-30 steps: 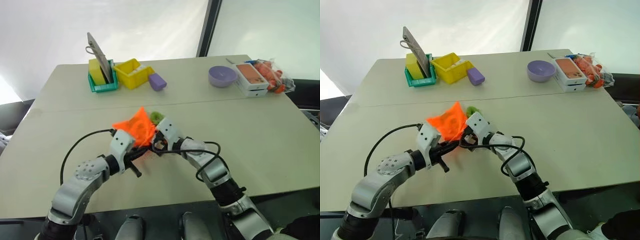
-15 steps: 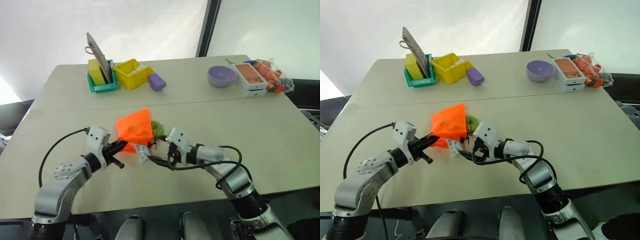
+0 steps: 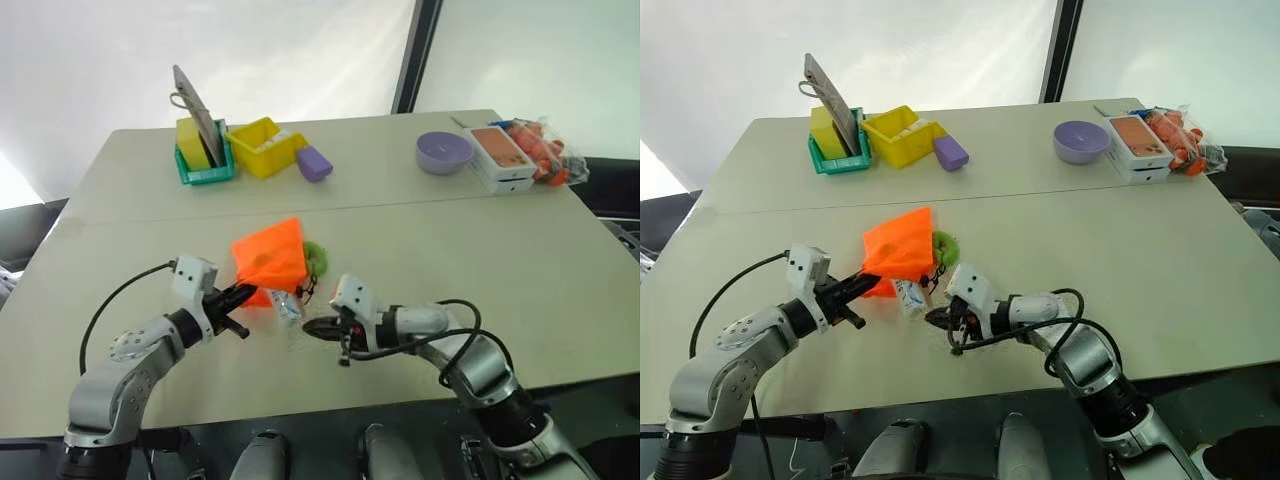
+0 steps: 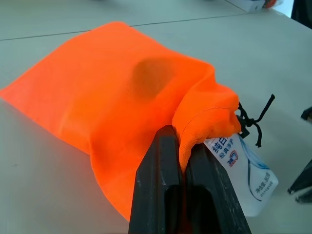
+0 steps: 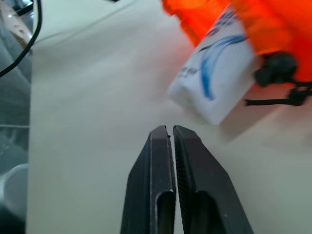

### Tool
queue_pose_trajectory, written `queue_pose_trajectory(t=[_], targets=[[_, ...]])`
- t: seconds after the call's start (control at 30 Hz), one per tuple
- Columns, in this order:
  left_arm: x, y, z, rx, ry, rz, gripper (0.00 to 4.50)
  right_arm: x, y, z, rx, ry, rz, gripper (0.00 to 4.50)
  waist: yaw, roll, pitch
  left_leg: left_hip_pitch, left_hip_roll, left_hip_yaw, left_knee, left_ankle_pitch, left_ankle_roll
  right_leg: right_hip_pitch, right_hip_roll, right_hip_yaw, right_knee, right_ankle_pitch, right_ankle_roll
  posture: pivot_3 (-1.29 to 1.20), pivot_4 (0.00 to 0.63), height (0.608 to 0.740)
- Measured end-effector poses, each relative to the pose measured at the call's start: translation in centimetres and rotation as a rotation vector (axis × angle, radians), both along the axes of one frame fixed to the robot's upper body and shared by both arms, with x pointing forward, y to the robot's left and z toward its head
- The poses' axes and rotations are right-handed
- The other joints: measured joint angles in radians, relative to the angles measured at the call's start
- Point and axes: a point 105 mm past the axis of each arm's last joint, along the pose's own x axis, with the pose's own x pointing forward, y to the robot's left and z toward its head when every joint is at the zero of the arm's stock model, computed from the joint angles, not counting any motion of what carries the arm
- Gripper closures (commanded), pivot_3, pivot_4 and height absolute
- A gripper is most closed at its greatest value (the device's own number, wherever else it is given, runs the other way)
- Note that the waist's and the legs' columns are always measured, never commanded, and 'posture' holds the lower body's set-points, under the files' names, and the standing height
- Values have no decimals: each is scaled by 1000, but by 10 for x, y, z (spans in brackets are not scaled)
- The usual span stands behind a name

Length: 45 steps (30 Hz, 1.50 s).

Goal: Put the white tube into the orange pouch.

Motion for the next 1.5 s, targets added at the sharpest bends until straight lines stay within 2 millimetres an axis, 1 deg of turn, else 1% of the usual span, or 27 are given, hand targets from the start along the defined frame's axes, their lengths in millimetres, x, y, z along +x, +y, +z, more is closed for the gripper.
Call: queue_pose_trajectory(t=[0.1, 0.27, 0.47, 0.6, 0.7, 0.93, 1.03, 1.1, 1.17, 1.27, 1.33, 1.43, 1.5], targets=[[-1, -1, 0, 3, 2, -9, 4500, 11, 9, 1, -9, -29, -33, 4486, 0, 0, 0, 0, 0, 0, 0, 0, 0, 0, 0, 0, 0, 0, 0, 0, 150, 740], [-3, 0, -2, 0, 14, -15, 4500, 29, 18, -2, -9, -92, -121, 4486, 1, 0, 0, -1, 0, 0, 0, 0, 0, -1, 0, 0, 0, 0, 0, 0, 150, 740], [-9, 0, -3, 9, 19, -23, 4500, 44, 30, 10, 28, -201, -161, 4486, -2, 0, 0, 0, 0, 0, -1, 0, 0, -1, 0, 0, 0, 0, 0, 0, 150, 740], [-12, -4, -5, 40, 19, -48, 4500, 47, 45, 21, 69, -249, -151, 4486, -3, 0, 0, 0, 0, 0, -1, 0, 0, -1, 0, 0, 0, 0, 0, 0, 150, 740], [-13, -4, -7, 68, 20, -57, 4500, 48, 52, 26, 84, -267, -148, 4486, -2, 0, 0, 0, 0, 0, -1, 0, 0, -1, 0, 0, 0, 1, -1, 0, 150, 740], [-13, -3, -8, 123, 8, -69, 4500, 48, 70, 31, 95, -294, -124, 4486, -4, 1, 0, 0, 0, 0, -1, 0, 0, -2, 0, 0, 0, 1, -2, 0, 150, 740], [-14, -2, -10, 125, 9, -65, 4500, 46, 71, 31, 95, -292, -107, 4486, -4, 1, 0, 0, 0, 0, -1, 0, 0, -1, 0, 0, 0, 1, -2, 0, 150, 740], [-16, -1, -13, 124, 15, -64, 4500, 43, 69, 31, 88, -288, -88, 4486, -3, 1, 0, 0, 0, 0, -1, 0, 0, -1, 0, 0, 0, 1, -2, 0, 150, 740], [-19, 2, -19, 130, 32, -66, 4500, 38, 62, 30, 76, -282, -56, 4486, -3, 1, 0, 0, 0, 0, -2, 0, 0, -1, 0, 0, 0, 0, -1, 0, 150, 740], [-22, 12, -28, 136, 61, -50, 4500, 32, 45, 28, 61, -254, -27, 4486, -3, 1, 0, 0, 0, 0, -2, 0, 0, -2, 0, 0, 0, 0, -1, 0, 150, 740], [-22, 18, -33, 141, 82, -35, 4500, 32, 35, 30, 54, -247, -27, 4486, -4, 1, 0, 0, 0, 0, -2, 0, 0, -2, 0, 0, 0, 0, -1, 0, 150, 740], [-26, 30, -45, 151, 117, -20, 4500, 32, 12, 30, 23, -251, -30, 4486, -2, 0, 0, 0, 0, 0, -2, 0, 0, -2, 0, 0, -1, 0, -1, 0, 150, 740], [-26, 34, -46, 156, 119, -11, 4500, 34, 4, 27, 14, -239, -57, 4486, -4, 0, 0, -1, 0, 0, -2, 0, 0, -2, 0, 0, -1, 0, -1, 0, 150, 740]])
